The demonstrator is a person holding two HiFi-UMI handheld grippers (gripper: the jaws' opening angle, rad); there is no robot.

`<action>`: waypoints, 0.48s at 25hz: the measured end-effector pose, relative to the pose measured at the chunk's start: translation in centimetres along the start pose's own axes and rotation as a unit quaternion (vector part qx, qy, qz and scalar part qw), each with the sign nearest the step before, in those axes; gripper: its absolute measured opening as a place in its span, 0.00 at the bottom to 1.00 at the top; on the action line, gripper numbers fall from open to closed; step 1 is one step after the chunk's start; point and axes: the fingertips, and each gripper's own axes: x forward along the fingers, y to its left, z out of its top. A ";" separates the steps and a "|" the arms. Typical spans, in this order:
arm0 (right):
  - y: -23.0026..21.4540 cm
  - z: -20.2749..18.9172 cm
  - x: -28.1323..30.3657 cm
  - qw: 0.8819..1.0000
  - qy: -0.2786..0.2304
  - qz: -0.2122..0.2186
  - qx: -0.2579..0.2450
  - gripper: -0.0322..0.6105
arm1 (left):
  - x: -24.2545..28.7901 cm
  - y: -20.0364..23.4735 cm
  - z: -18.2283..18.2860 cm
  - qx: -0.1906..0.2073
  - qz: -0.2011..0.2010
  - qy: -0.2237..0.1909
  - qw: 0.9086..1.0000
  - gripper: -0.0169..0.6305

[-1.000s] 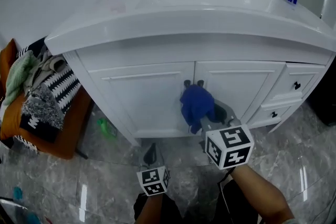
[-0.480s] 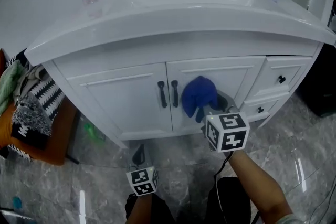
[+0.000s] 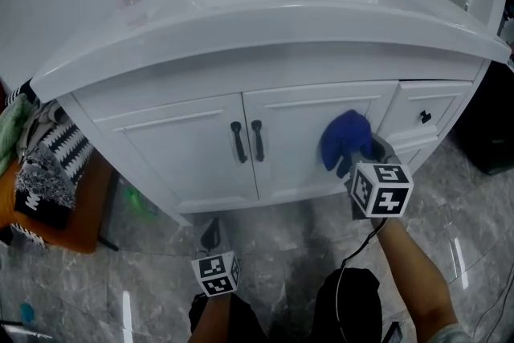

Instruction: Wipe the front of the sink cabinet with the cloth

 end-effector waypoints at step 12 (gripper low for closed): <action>-2.9 -6.8 0.3 0.998 0.025 -0.023 0.060 0.17 | -0.4 -0.2 0.3 0.000 -0.004 -0.003 1.000 0.04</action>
